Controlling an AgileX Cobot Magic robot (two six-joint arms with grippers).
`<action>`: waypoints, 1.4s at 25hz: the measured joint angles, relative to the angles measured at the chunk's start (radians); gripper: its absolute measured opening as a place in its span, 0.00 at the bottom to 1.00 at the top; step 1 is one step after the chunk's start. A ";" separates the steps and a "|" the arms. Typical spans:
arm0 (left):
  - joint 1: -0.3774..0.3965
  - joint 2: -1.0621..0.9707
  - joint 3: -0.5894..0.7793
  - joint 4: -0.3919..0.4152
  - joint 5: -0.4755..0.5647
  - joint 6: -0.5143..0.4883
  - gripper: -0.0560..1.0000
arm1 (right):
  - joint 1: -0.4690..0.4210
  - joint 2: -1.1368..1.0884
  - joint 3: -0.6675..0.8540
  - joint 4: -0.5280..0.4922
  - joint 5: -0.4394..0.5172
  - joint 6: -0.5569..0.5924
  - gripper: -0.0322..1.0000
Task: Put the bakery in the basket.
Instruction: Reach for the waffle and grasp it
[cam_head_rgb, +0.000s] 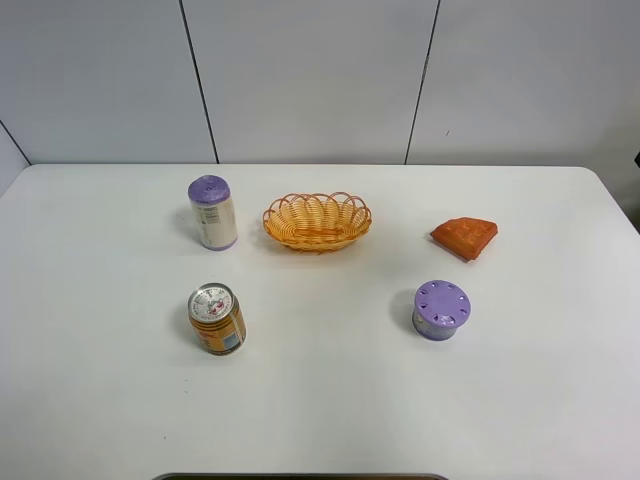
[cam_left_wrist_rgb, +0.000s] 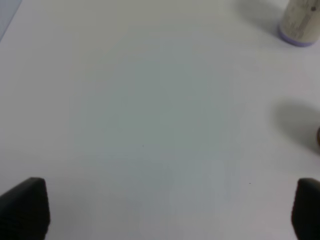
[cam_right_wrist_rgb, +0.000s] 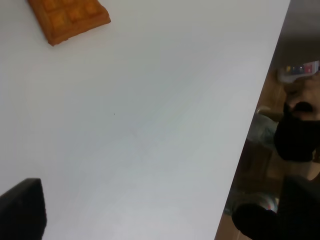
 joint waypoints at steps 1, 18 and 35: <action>0.000 0.000 0.000 0.000 0.000 0.000 0.99 | 0.000 0.011 -0.001 0.002 0.000 0.000 0.91; 0.000 0.000 0.000 0.000 0.000 0.000 0.99 | -0.093 0.068 -0.002 0.067 -0.040 0.020 0.91; 0.000 0.000 0.000 0.000 0.000 0.000 0.99 | -0.071 0.068 -0.002 0.068 -0.042 0.013 0.91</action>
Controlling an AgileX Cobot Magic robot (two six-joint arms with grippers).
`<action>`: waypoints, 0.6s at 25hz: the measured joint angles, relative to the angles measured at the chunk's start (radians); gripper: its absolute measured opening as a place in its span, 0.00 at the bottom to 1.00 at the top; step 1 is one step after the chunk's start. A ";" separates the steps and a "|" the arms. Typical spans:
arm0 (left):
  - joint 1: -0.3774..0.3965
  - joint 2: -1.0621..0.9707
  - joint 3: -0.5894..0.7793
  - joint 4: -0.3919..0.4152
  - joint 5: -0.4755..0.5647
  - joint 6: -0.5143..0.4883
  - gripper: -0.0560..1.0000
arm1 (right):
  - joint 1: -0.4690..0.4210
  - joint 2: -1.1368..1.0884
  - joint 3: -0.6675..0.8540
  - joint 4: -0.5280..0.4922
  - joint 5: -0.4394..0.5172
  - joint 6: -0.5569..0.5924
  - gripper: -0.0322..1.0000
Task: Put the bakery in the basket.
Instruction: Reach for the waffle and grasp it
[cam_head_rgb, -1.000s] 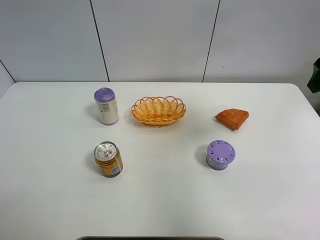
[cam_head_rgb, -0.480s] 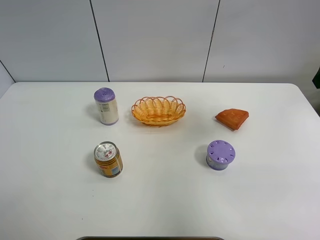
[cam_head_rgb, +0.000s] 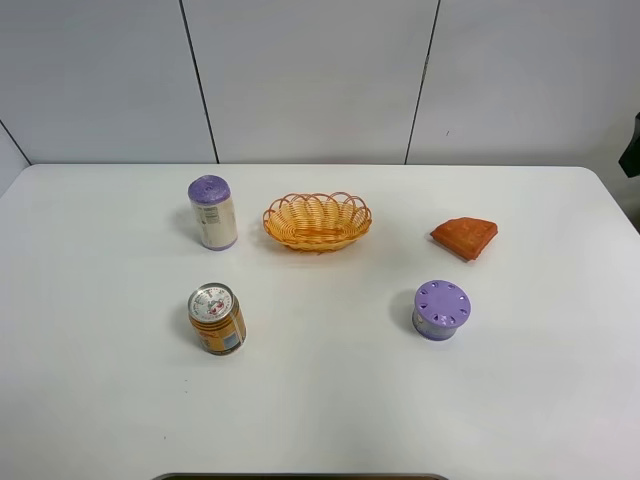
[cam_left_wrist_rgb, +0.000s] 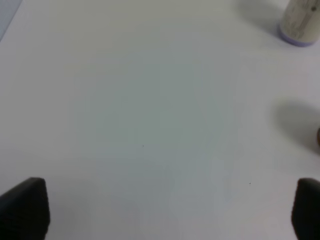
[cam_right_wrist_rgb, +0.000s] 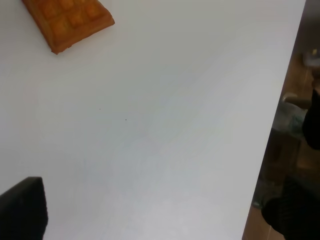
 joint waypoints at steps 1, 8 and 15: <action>0.000 0.000 0.000 0.000 0.000 0.000 0.99 | 0.000 0.000 0.000 0.000 -0.007 -0.015 0.91; 0.000 0.000 0.000 0.000 0.000 0.000 0.99 | 0.001 0.002 0.000 -0.045 -0.105 -0.081 0.91; 0.000 0.000 0.000 0.000 0.000 0.000 0.99 | 0.001 0.099 0.000 -0.059 -0.143 -0.094 0.91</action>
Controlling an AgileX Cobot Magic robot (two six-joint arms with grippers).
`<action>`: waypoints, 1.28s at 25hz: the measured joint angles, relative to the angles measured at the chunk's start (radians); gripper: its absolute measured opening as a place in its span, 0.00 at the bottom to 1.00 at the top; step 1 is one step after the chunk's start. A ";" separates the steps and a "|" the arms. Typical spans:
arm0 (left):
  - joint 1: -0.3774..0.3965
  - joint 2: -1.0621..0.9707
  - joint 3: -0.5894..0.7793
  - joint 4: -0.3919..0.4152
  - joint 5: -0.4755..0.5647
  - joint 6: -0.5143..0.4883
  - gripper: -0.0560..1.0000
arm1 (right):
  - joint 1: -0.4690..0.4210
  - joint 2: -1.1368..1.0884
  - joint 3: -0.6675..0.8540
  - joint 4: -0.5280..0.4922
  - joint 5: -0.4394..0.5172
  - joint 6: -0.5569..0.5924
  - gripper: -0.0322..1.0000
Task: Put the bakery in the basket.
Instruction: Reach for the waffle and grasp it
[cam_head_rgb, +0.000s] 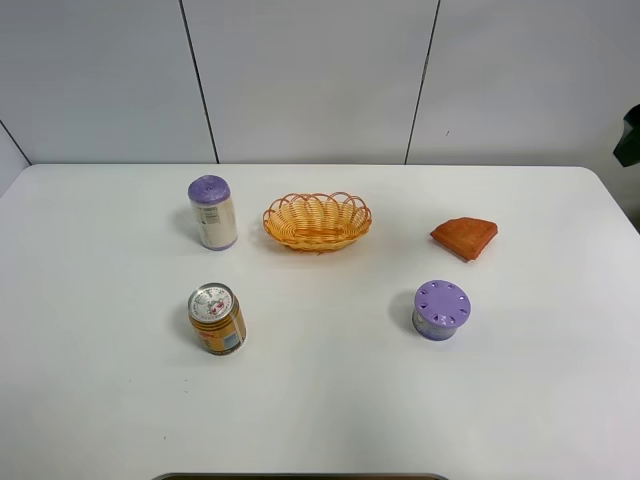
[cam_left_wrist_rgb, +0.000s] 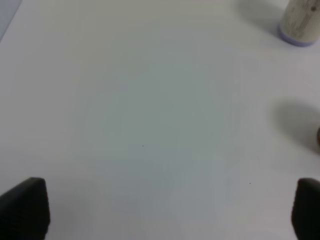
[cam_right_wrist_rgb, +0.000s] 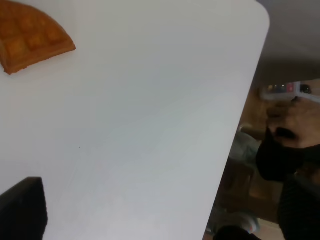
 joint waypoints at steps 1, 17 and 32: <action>0.000 0.000 0.000 0.000 0.000 0.000 0.99 | 0.000 0.022 0.000 0.005 -0.014 -0.009 0.91; 0.000 0.000 0.000 0.000 0.000 0.000 0.99 | 0.114 0.375 0.000 0.086 -0.233 -0.406 0.91; 0.000 0.000 0.000 0.000 0.000 0.000 0.99 | 0.150 0.586 -0.023 0.184 -0.349 -0.521 0.91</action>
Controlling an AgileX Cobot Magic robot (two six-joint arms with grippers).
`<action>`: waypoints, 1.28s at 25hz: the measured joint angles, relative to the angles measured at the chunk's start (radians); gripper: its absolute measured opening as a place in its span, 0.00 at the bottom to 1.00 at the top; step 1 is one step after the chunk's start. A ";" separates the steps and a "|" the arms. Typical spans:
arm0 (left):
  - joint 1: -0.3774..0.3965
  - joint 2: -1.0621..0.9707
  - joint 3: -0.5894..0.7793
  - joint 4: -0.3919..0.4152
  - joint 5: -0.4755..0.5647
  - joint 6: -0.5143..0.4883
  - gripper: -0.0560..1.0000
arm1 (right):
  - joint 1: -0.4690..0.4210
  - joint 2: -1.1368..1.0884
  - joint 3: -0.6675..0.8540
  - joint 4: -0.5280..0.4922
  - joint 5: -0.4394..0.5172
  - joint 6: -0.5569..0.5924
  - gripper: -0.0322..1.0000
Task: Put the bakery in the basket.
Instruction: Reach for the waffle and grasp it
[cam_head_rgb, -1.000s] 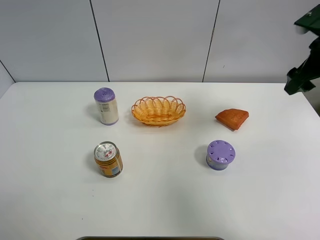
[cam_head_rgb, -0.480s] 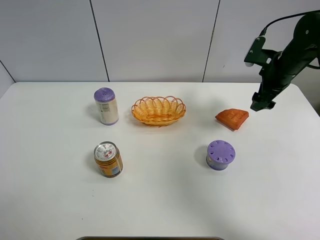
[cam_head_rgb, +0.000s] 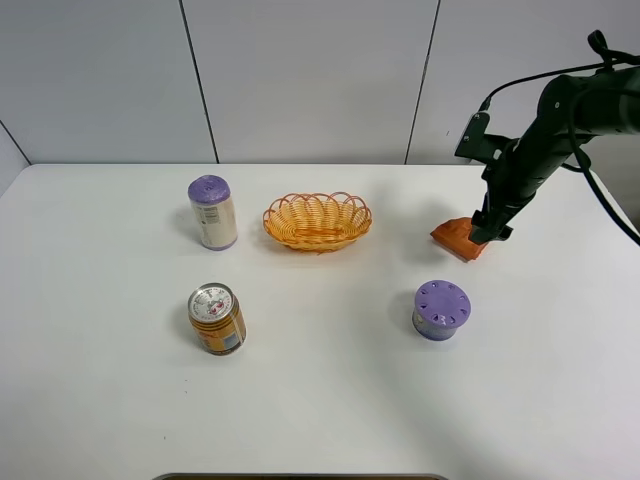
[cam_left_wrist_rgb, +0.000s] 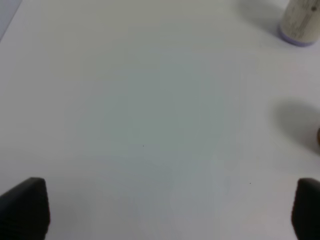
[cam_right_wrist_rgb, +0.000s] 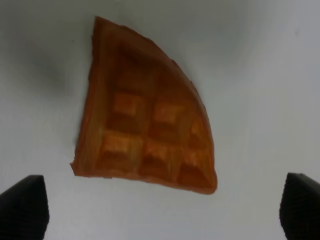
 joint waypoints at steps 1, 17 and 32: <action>0.000 0.000 0.000 0.000 0.000 0.000 0.99 | 0.004 0.010 -0.006 0.000 -0.008 -0.006 0.91; 0.000 0.000 0.000 0.000 0.000 0.000 0.99 | 0.013 0.123 -0.048 0.015 -0.018 -0.008 0.91; 0.000 0.000 0.000 0.000 0.000 0.000 0.99 | 0.013 0.174 -0.048 0.015 -0.038 -0.008 0.87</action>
